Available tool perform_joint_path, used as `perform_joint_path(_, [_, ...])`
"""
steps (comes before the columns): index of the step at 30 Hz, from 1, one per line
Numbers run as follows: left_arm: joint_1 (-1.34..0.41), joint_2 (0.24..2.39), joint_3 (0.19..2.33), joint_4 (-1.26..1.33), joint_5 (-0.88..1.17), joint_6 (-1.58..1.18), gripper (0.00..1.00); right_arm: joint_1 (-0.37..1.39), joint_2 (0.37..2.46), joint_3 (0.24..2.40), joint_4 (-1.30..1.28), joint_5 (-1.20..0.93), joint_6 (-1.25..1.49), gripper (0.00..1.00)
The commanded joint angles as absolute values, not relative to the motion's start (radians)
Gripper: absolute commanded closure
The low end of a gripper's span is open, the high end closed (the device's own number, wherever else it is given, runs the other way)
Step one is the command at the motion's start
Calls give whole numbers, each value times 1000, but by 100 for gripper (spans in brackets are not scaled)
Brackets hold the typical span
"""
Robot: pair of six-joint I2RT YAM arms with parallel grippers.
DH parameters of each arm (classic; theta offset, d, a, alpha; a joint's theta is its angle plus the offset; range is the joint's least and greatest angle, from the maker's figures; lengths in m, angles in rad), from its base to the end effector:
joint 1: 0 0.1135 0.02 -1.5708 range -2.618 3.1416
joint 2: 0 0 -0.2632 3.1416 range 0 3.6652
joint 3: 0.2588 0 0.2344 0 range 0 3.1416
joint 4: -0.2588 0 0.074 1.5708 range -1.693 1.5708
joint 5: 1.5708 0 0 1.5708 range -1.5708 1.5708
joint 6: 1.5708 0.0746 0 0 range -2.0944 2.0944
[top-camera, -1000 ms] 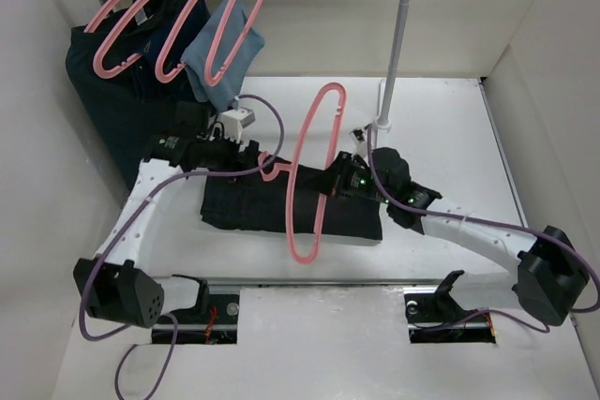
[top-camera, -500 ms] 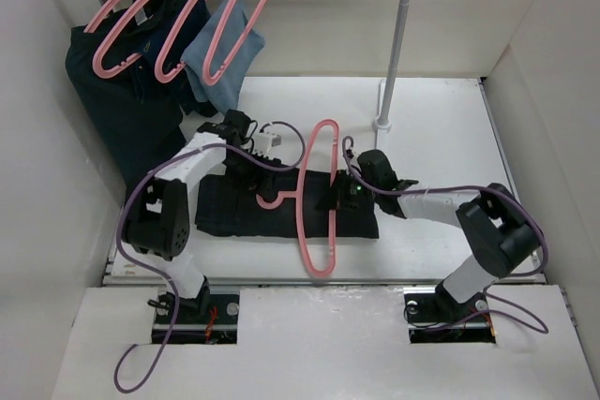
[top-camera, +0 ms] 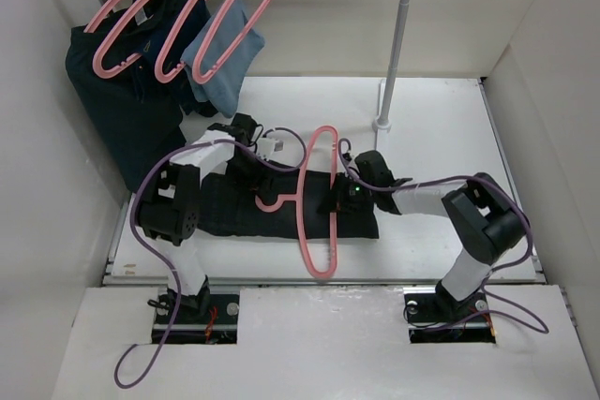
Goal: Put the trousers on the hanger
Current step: Pick up the hanger from the clothesline.
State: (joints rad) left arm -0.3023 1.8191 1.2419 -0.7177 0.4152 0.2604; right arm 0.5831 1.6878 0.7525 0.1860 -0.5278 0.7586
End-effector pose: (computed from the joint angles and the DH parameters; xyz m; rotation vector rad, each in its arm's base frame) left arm 0.3214 -0.1318 0.1584 0.8609 2.6821 -0.6012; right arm 0.2589 0.2157 0.1338 -0.0751 2.5546 1.2244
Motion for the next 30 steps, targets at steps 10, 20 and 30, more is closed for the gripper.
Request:
perform_joint_path(10, [-298,1868,1316,-689,413,295,92,572,1753,802,178,-578,718,100])
perform_joint_path(20, [-298,1761,1479,-805,402,304,100,572,1775,860,135,-607,672,97])
perform_joint_path(30, [-298,1741,1513,-954,377,307,100,551,1655,963,-151,-438,606,0])
